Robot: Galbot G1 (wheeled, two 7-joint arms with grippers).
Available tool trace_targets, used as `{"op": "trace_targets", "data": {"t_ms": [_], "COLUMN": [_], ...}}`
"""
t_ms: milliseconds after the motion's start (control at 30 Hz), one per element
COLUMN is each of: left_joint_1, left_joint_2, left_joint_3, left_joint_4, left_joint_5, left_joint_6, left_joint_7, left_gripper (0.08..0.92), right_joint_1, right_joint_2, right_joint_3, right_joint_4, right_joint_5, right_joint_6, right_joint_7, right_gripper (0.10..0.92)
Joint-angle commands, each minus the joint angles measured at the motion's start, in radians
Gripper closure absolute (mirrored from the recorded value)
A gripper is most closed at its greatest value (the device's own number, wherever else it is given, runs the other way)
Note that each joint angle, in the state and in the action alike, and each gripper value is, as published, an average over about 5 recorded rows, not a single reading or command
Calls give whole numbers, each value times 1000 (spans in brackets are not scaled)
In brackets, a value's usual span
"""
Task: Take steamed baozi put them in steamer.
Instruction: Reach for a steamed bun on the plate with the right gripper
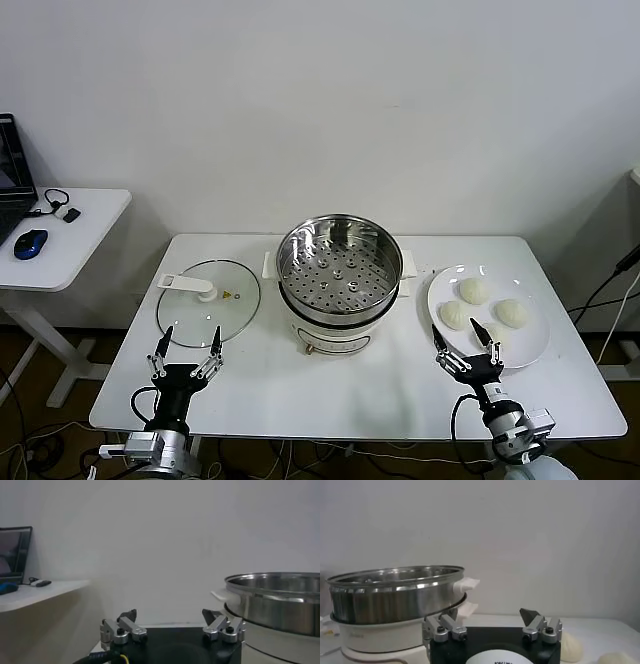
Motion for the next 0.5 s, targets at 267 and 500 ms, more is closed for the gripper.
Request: {"op": "trace_targets", "data": {"t_ms": [267, 500], "left_joint_1": [-3, -6], "left_joint_2": [8, 10], "left_joint_3": [4, 21], "left_joint_4": [-5, -7], "left_joint_5": [-1, 3], "left_joint_6": [4, -2], "left_joint_7": [2, 3], "left_gripper": [177, 177], "right_joint_1": [57, 155], "right_joint_2": [-168, -395], "right_joint_3": [140, 218], "right_joint_4": [-21, -156], "right_joint_5": [57, 53], "right_joint_6": [-59, -82], "right_joint_7": [-179, -396], "right_gripper": [203, 203]}}
